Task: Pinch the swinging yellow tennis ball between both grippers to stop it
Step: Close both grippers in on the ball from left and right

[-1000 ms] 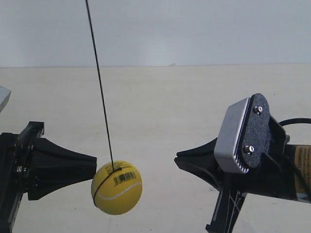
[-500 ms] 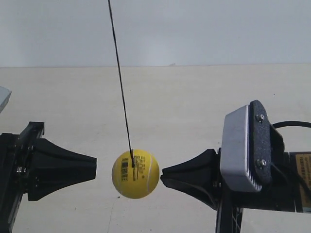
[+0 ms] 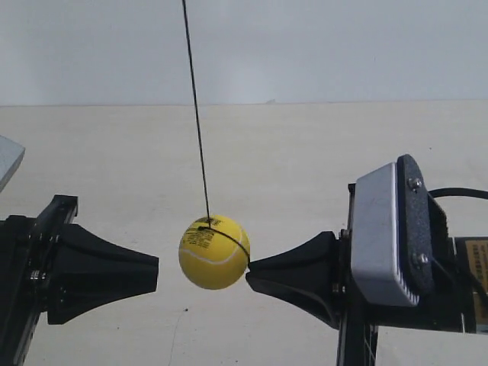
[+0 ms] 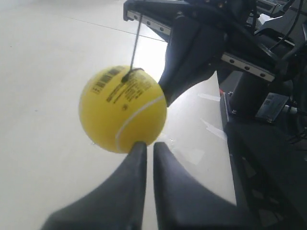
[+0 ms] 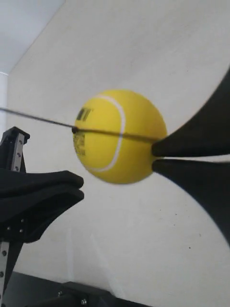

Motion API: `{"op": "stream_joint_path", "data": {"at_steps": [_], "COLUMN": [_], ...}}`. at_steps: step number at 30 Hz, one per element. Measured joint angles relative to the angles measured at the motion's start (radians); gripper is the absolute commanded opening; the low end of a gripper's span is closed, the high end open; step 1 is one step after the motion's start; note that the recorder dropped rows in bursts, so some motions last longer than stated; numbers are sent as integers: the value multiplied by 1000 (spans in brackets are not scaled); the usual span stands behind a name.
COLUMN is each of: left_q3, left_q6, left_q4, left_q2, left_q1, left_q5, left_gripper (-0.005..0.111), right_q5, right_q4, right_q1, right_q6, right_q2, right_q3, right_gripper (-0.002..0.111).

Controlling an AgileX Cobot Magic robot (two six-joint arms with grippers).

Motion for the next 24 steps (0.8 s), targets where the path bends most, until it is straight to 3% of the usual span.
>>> {"op": "stream_joint_path", "data": {"at_steps": [7,24], "left_q3": [0,0], "left_q6": [15,41], "left_q4": [-20,-46], "left_q2": [0,0], "left_q1": [-3,-4], "left_q5": [0,4], "left_gripper": [5,5], "right_q5": [56,-5], "right_q4": [25,59], "right_q1": [0,0], "right_q6": [-25,-61], "right_q2": [0,0], "right_q3": [0,0], "right_gripper": [0,0]}}
